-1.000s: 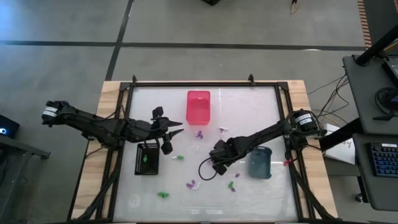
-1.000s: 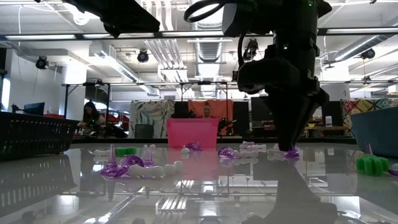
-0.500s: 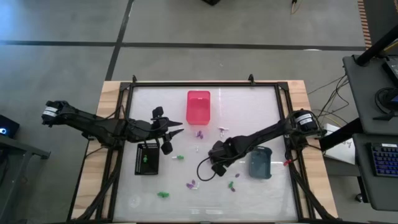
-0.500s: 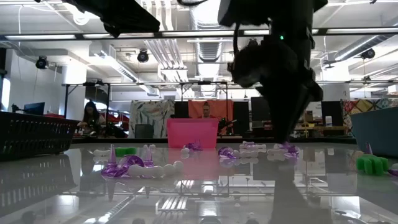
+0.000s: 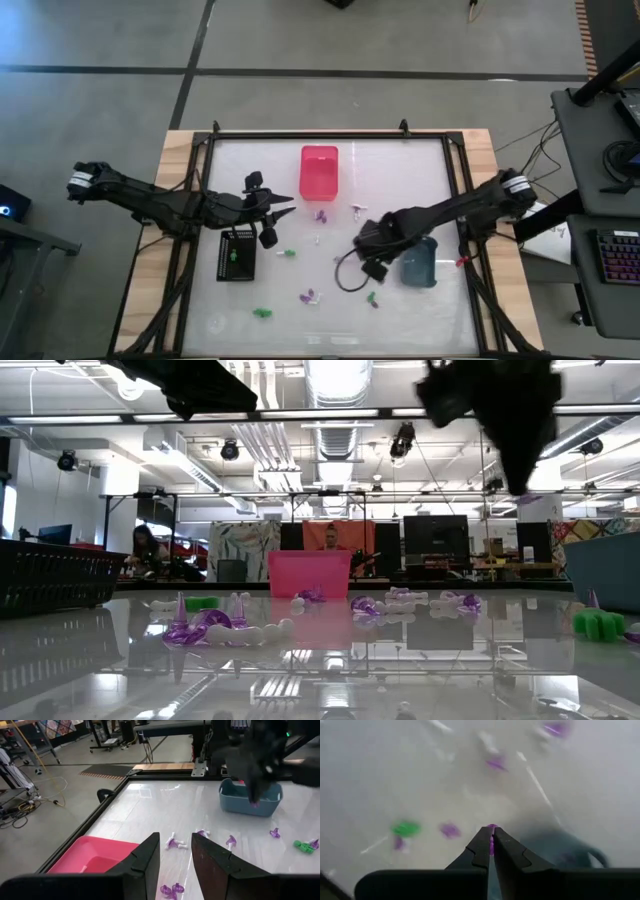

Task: Sort Halloween decoration
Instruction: Put the witch hat toy into the blue bin

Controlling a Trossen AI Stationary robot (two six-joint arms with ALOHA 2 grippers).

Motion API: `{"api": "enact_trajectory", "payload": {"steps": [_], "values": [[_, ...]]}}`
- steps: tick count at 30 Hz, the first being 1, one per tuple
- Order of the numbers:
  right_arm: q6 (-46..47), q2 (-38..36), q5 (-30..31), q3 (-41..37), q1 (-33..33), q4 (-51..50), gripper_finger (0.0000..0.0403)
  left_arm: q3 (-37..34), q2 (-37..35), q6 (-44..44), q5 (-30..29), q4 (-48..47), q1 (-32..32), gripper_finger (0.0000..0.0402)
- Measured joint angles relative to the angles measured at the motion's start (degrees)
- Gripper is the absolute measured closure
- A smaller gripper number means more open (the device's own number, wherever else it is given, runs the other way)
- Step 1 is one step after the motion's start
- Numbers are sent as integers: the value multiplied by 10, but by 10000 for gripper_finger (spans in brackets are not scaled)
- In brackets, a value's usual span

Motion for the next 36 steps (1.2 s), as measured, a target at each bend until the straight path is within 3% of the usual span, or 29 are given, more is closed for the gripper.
{"api": "enact_trajectory", "payload": {"steps": [10, 20, 25, 36], "values": [[224, -139, 68, -102, 71, -62, 394, 0, 0, 0, 0, 0, 0, 306], [420, -231, 69, -290, 128, 20, 394, 0, 0, 0, 0, 0, 1, 306], [443, -227, 56, -335, 133, 72, 394, 0, 0, 0, 0, 1, 1, 306], [435, -198, 60, -347, 133, 85, 394, 0, 0, 0, 0, 3, 1, 306]]}}
